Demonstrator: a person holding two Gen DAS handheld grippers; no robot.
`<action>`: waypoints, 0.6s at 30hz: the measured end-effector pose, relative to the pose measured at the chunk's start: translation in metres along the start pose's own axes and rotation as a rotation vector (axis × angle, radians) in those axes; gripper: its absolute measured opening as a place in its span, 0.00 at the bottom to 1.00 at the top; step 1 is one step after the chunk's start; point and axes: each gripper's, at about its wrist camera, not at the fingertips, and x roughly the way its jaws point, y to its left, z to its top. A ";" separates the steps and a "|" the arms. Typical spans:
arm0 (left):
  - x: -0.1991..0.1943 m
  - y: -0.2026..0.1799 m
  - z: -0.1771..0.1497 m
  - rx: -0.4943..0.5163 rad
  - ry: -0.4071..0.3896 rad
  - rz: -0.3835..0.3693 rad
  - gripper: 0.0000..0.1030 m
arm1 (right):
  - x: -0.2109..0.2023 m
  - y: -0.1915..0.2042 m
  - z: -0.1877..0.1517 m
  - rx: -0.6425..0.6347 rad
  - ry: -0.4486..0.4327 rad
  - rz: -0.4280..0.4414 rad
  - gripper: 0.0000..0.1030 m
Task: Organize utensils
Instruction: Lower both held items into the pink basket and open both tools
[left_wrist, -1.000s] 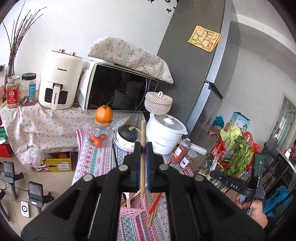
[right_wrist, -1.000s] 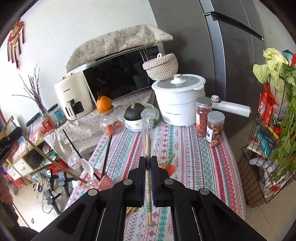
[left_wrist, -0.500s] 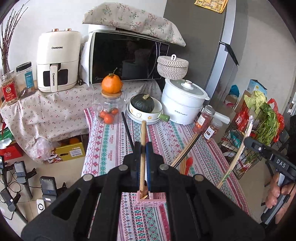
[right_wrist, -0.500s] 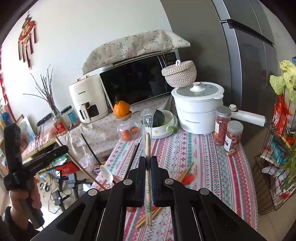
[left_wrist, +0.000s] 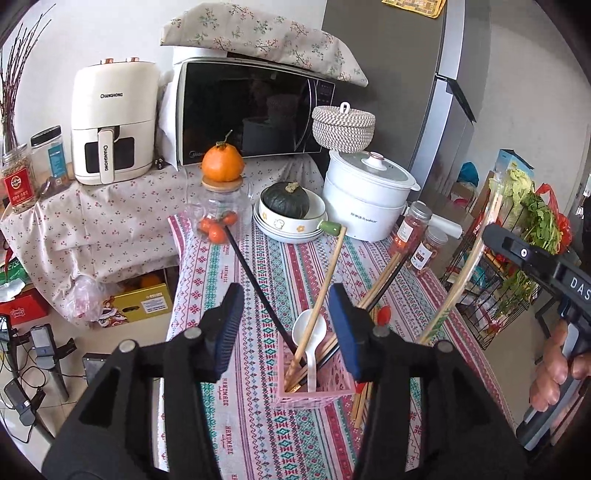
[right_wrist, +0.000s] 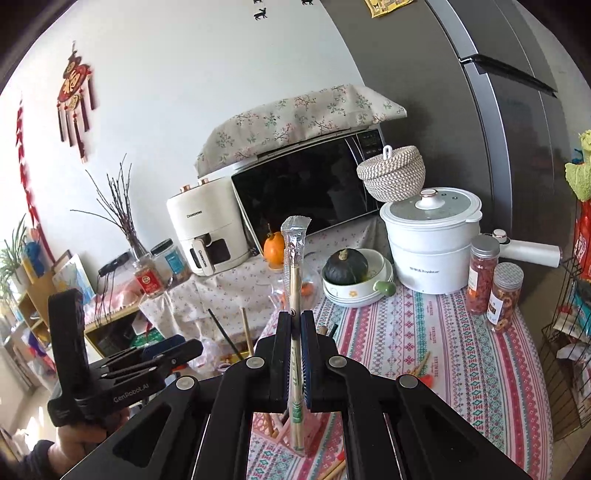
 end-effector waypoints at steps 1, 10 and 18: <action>0.001 0.001 -0.002 -0.001 0.016 0.006 0.53 | 0.002 0.001 0.000 0.003 -0.006 0.002 0.05; 0.011 0.009 -0.028 0.033 0.155 0.049 0.68 | 0.033 0.009 -0.011 0.019 -0.018 0.042 0.05; 0.012 0.010 -0.041 0.073 0.192 0.055 0.77 | 0.057 0.015 -0.024 -0.034 0.017 0.018 0.05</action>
